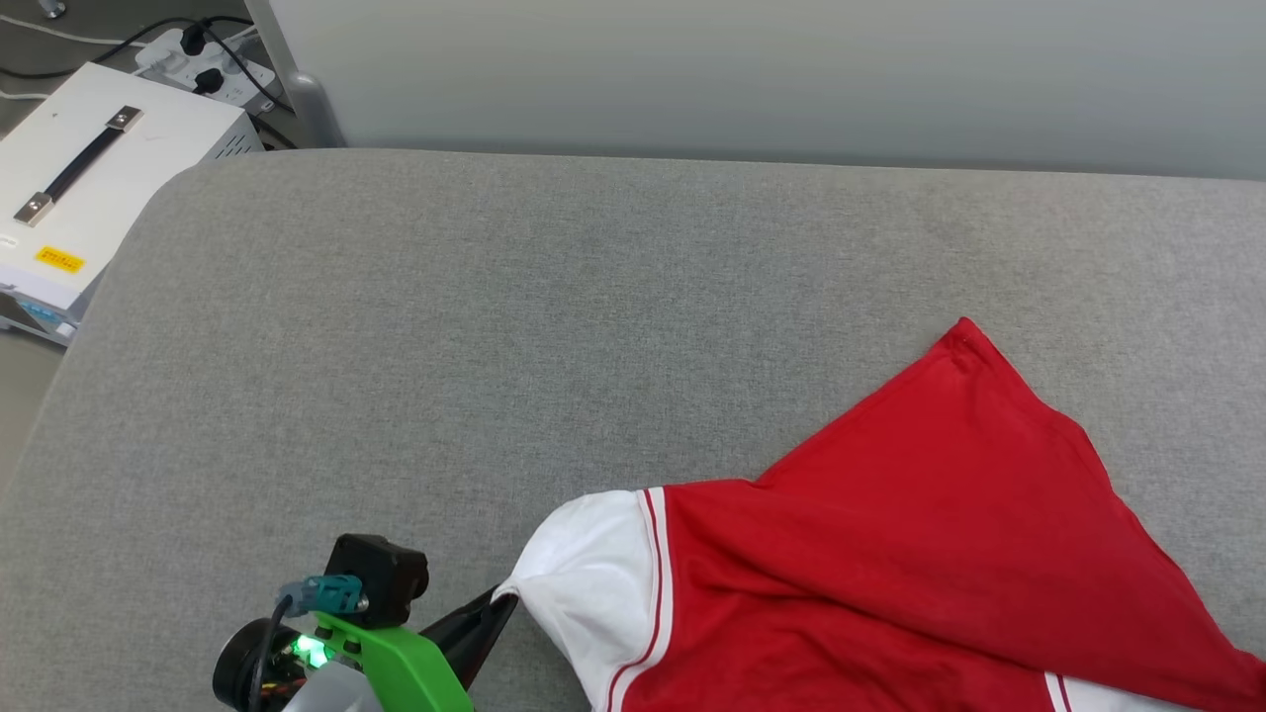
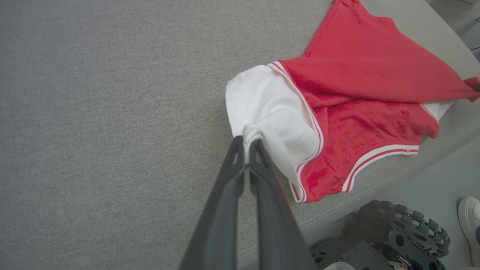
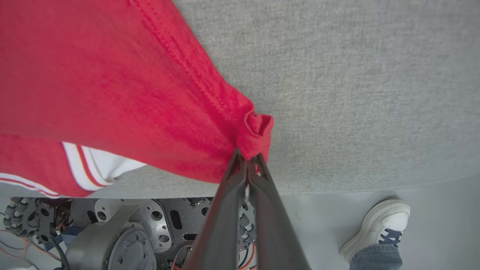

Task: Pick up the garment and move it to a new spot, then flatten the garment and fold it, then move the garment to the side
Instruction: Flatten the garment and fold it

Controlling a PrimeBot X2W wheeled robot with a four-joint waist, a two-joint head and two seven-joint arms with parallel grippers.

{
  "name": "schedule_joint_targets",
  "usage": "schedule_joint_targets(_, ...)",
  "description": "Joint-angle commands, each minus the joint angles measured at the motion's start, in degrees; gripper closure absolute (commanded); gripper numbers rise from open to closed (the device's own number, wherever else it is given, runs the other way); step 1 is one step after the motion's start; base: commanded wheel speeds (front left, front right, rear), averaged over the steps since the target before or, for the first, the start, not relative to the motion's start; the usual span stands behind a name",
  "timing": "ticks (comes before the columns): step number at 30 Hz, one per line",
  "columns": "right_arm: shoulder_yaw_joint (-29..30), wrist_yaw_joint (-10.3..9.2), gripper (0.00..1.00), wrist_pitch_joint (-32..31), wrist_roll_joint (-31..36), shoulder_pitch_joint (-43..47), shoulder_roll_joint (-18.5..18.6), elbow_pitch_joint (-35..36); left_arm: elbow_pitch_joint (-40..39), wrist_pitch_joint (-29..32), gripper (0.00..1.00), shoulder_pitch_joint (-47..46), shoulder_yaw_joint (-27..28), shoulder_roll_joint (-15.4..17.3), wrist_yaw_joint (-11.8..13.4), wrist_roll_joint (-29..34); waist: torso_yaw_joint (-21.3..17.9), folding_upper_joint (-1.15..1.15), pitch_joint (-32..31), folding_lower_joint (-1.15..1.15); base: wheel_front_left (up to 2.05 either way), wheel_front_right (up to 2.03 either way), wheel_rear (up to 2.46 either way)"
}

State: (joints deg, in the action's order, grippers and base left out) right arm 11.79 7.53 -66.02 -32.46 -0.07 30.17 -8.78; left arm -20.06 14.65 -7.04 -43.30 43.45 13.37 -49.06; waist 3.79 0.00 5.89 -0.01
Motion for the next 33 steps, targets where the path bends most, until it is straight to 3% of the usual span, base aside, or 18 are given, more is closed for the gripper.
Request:
schedule_joint_targets(1, 0.5, -0.04, 1.0, -0.4, 0.6, 1.0, -0.9, 0.4, 0.4, -0.4, 1.0, 0.0, 0.1, -0.3, -0.3, -0.3, -0.2, 0.0, -0.2, 0.01, 0.0, 0.0, 0.0)
schedule_joint_targets(3, 1.0, -0.04, 1.0, -0.6, 0.9, 1.7, -1.7, 0.9, 0.6, -0.4, 1.0, -0.3, 0.0, -0.3, -0.5, -0.2, -0.1, 0.0, -0.2, 0.01, 0.0, 0.0, 0.0)
schedule_joint_targets(4, 1.2, -0.04, 0.83, -0.5, 1.1, 2.0, -2.0, 1.3, 0.7, -0.4, 1.0, -0.4, 0.0, -0.4, -0.6, -0.2, 0.0, 0.0, -0.1, 0.01, 0.0, 0.0, 0.0)
schedule_joint_targets(5, 1.1, -0.04, 0.0, -0.4, 1.3, 2.1, -2.1, 1.7, 0.7, -0.4, 1.0, -0.5, 0.0, -0.4, -0.7, -0.1, 0.1, 0.0, -0.1, 0.01, 0.0, 0.0, 0.0)
schedule_joint_targets(12, 1.1, -0.04, 0.0, -0.2, -0.3, -0.2, -2.0, 6.5, -0.2, -0.2, 1.0, -1.5, -0.2, -0.4, -0.1, 1.3, 1.2, 0.0, 1.2, 0.01, 0.0, 0.0, 0.0)
schedule_joint_targets(22, -2.5, -0.04, 0.0, -7.2, -2.6, -13.2, -1.9, 19.3, -3.1, 0.6, 1.0, -4.0, -1.1, -1.3, 0.1, 3.4, 4.7, 0.0, 6.1, 0.01, 0.0, 0.0, 0.0)
schedule_joint_targets(30, -8.5, -0.04, 0.0, -8.1, 1.1, -24.0, -2.8, 15.0, -4.2, 0.7, 1.0, -6.6, -1.6, -3.1, -0.4, 4.6, 9.0, 0.0, 12.2, 0.01, 0.0, 0.0, 0.0)
schedule_joint_targets(33, -10.2, -0.04, 0.0, -7.3, 2.6, -26.6, -1.5, 11.2, -4.0, 0.4, 1.0, -7.4, -1.8, -3.8, -0.7, 4.9, 10.8, 0.0, 14.5, 0.01, 0.0, 0.0, 0.0)
